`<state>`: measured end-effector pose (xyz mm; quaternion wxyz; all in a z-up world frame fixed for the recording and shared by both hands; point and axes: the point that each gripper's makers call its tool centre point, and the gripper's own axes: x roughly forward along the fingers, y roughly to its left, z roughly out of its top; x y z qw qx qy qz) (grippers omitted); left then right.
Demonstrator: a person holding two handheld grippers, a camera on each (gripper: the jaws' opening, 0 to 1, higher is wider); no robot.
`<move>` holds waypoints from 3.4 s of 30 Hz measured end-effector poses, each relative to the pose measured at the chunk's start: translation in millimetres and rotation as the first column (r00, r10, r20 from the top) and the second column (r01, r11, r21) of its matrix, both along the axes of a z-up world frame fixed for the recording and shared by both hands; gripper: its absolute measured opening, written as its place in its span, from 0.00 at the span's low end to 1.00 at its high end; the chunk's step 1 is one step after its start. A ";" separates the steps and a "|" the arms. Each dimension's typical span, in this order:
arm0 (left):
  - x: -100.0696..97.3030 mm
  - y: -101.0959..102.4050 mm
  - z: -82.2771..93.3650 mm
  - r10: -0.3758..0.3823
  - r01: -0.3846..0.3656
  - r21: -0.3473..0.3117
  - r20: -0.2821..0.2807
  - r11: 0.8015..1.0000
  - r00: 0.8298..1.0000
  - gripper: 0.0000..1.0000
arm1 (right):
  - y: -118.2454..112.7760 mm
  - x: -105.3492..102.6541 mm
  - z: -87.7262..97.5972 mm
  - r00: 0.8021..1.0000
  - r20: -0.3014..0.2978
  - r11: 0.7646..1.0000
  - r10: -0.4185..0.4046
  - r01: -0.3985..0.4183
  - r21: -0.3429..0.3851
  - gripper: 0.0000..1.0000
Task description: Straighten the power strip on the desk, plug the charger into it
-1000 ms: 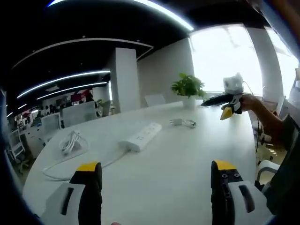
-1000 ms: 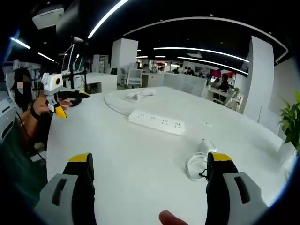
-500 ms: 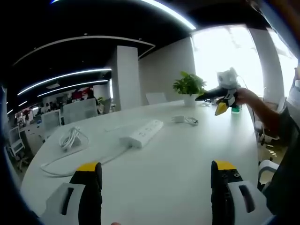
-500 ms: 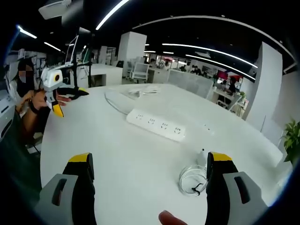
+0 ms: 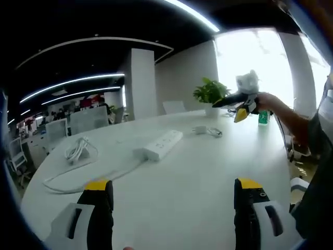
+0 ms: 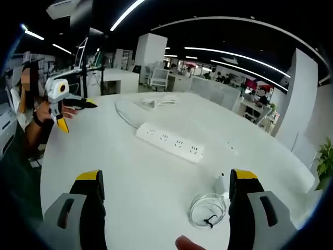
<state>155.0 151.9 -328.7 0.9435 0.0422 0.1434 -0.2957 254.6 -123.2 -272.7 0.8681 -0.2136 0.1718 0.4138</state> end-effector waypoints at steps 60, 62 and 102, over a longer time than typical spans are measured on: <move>14.9 2.3 -14.6 0.049 -0.048 0.013 -0.033 0.999 0.998 1.00 | 17.3 95.9 -3.3 0.969 -0.061 0.950 0.240 -0.248 -0.190 1.00; 15.1 2.8 -14.9 0.050 -0.050 0.010 -0.035 0.999 0.998 1.00 | 18.7 97.8 -4.7 0.968 -0.067 0.949 0.242 -0.251 -0.191 1.00; 28.8 4.7 -13.2 0.065 -0.064 0.005 -0.038 0.998 0.997 1.00 | 42.9 147.1 -36.6 0.867 -0.191 0.849 0.460 -0.493 -0.190 1.00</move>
